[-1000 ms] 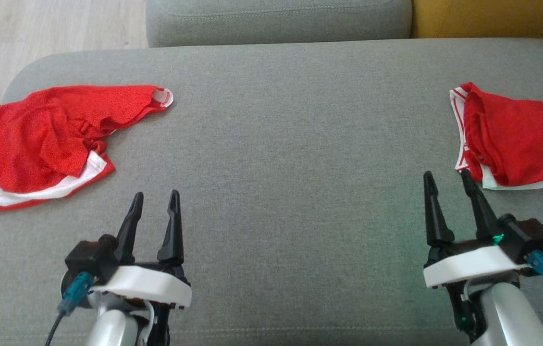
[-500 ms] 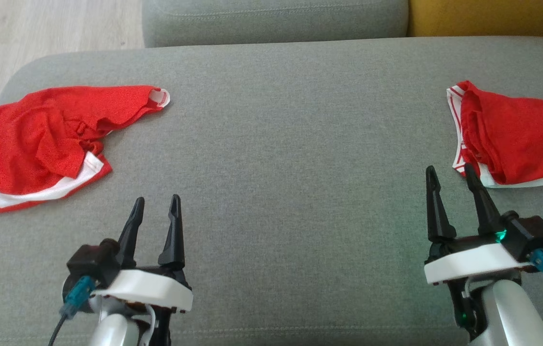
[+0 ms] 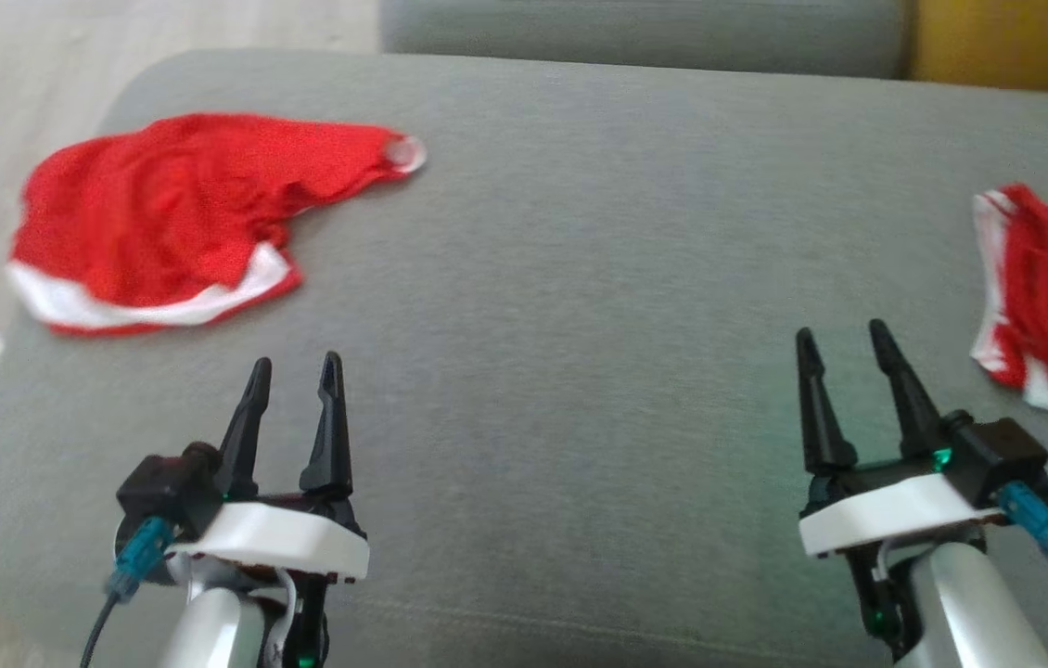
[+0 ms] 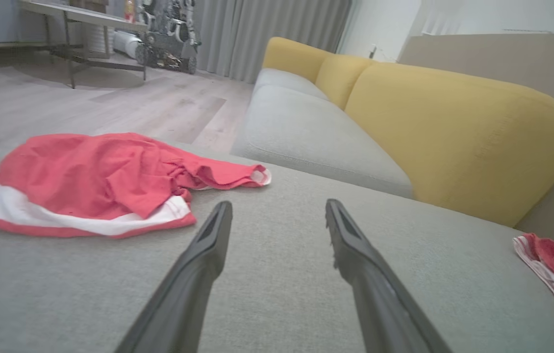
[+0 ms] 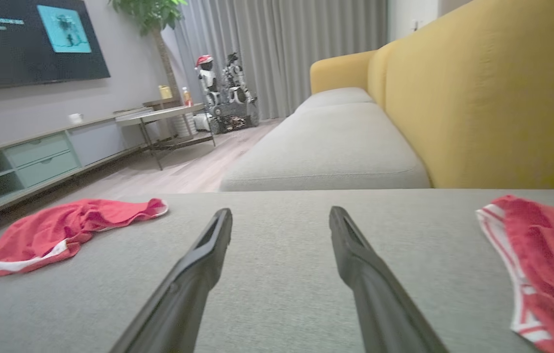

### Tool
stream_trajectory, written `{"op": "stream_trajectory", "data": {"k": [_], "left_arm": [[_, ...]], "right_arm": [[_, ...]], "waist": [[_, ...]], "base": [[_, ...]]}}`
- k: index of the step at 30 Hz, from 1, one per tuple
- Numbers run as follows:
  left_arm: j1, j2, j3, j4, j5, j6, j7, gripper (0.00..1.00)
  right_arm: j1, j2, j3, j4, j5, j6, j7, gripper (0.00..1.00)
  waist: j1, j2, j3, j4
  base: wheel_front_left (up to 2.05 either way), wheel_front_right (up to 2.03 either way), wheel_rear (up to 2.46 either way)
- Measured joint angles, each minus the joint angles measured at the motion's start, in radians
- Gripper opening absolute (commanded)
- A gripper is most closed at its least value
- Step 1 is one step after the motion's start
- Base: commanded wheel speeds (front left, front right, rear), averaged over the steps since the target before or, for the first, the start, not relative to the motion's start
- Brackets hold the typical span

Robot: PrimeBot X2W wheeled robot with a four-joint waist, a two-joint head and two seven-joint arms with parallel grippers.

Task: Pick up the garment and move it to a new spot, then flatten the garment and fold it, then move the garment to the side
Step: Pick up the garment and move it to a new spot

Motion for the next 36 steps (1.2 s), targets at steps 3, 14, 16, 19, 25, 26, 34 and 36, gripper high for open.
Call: {"op": "stream_trajectory", "data": {"k": [3,14,16,19,25,26,34,36], "left_arm": [[0.001,0.000,0.002,-0.006,0.000,0.002,0.000,1.00],[0.040,0.001,0.031,-0.023,0.000,0.009,0.000,1.00],[0.054,0.001,0.034,-0.023,0.002,0.009,0.000,1.00],[0.079,0.001,0.044,-0.033,0.002,0.009,0.000,1.00],[0.094,0.001,0.068,-0.054,0.002,0.019,0.000,1.00],[0.094,0.001,0.068,-0.057,0.002,0.019,0.000,1.00],[0.093,0.001,0.072,-0.061,0.007,0.019,0.000,1.00],[0.089,0.001,0.072,-0.055,0.007,0.018,0.000,1.00]], "right_arm": [[0.000,-0.004,0.030,0.015,0.000,0.000,0.000,1.00],[-0.001,-0.020,0.130,0.061,0.013,0.000,0.000,1.00],[-0.001,-0.019,0.145,0.073,0.020,0.000,0.000,1.00],[-0.001,-0.018,0.176,0.086,0.036,0.000,0.000,1.00],[-0.011,-0.018,0.212,0.118,0.056,0.000,0.000,1.00],[-0.014,-0.018,0.215,0.120,0.056,0.000,0.000,1.00],[-0.037,-0.018,0.216,0.128,0.063,0.000,0.000,1.00],[-0.037,-0.018,0.205,0.128,0.063,0.000,0.000,1.00]], "waist": [[0.0000,0.0000,-0.001,0.057],[0.0000,0.0000,-0.027,0.299],[0.0000,0.0000,-0.035,0.330],[0.0000,0.0000,-0.051,0.359],[0.0000,0.0000,-0.059,0.371],[0.0000,0.0000,-0.059,0.371],[0.0000,0.0000,-0.054,0.368],[0.0000,0.0000,-0.050,0.367]], "base": [[0.00,0.00,0.00],[0.00,0.00,0.00],[0.00,0.00,0.00],[0.00,0.00,0.00],[0.00,0.00,0.00],[0.00,0.00,0.00],[0.00,0.00,0.00],[0.00,0.00,0.00]]}}
